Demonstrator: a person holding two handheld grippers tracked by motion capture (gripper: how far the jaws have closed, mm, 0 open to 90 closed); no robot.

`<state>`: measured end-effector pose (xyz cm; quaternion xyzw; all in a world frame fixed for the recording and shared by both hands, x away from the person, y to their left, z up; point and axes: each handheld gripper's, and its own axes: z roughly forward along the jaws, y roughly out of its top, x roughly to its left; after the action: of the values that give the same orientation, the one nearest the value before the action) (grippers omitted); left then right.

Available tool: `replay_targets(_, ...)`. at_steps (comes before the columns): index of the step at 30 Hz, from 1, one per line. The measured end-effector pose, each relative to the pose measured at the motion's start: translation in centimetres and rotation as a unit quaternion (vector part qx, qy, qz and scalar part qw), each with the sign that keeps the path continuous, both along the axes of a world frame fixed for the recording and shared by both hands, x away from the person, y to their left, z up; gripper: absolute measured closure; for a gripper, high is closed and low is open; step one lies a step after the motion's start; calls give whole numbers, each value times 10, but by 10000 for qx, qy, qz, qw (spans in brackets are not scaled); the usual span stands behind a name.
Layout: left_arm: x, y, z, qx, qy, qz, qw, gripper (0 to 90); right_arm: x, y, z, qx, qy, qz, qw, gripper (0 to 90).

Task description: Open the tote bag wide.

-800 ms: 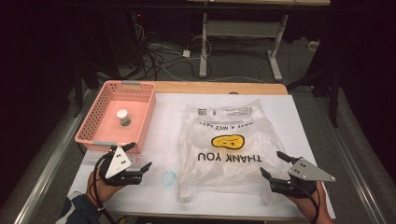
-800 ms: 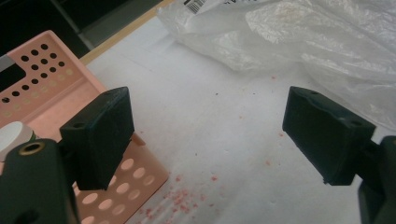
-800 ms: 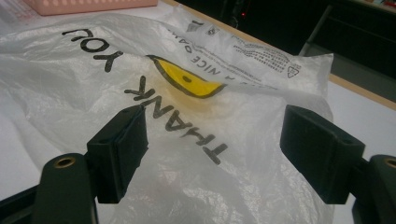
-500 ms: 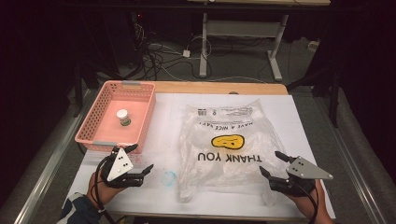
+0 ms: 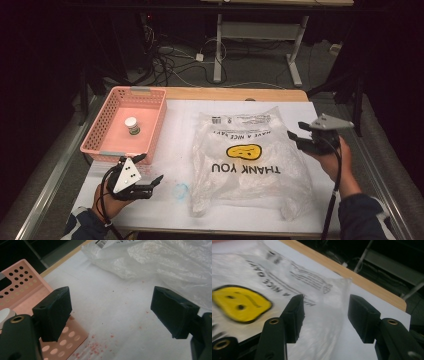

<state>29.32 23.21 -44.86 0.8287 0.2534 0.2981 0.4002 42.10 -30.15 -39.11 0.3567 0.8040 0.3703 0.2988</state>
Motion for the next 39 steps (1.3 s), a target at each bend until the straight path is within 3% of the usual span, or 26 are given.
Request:
replay_targets(2,1,-1,-2,15,47,-48,10000,169,28,3,-7,-195,295,-230,9991,478)
replay_targets(7,1,-3,-3,54,59,-146,9999,169,79,8,-22,-226,728,-542,9956,478)
replay_targets(12,0,-4,-3,6,111,-298,9995,169,110,8,-31,-66,1137,-700,9910,542)
replay_targets(16,0,-4,-4,-6,138,-383,9992,170,124,14,-43,-220,1432,-603,9876,605)
replay_targets(17,0,-4,-4,-6,138,-383,9992,171,124,14,-43,-220,1432,-603,9876,605)
replay_targets(18,0,-5,-5,22,148,-413,9990,171,127,19,-48,-362,1424,-672,9869,733)
replay_targets(20,0,-6,-4,42,150,-456,9988,172,128,23,-50,-409,1242,-789,9883,894)
replay_targets(21,0,-6,-4,42,150,-456,9988,172,128,25,-50,-342,1224,-791,9887,900)
replay_targets(25,-1,-8,-3,38,124,-505,9986,173,128,36,-53,-500,1141,-826,9888,900)
replay_targets(28,0,-9,-2,58,75,-508,9987,173,128,31,-52,-382,1028,-1127,9875,900)
replay_targets(30,0,-9,-2,71,58,-501,9987,176,128,20,-51,-313,980,-1407,9847,900)
replay_targets(32,1,-10,0,133,-13,-492,9987,177,126,4,-50,-150,998,-1769,9790,900)
replay_targets(33,1,-10,0,133,-13,-492,9987,177,124,-6,-49,64,982,-1974,9754,900)
replay_targets(35,2,-13,2,188,-84,-512,9985,177,118,-21,-51,180,1104,-2268,9675,900)
replay_targets(37,3,-14,3,184,-107,-544,9983,177,109,-32,-53,382,1200,-2319,9646,900)
replay_targets(39,4,-16,3,266,-108,-565,9980,177,98,-38,-56,419,1311,-2238,9649,900)
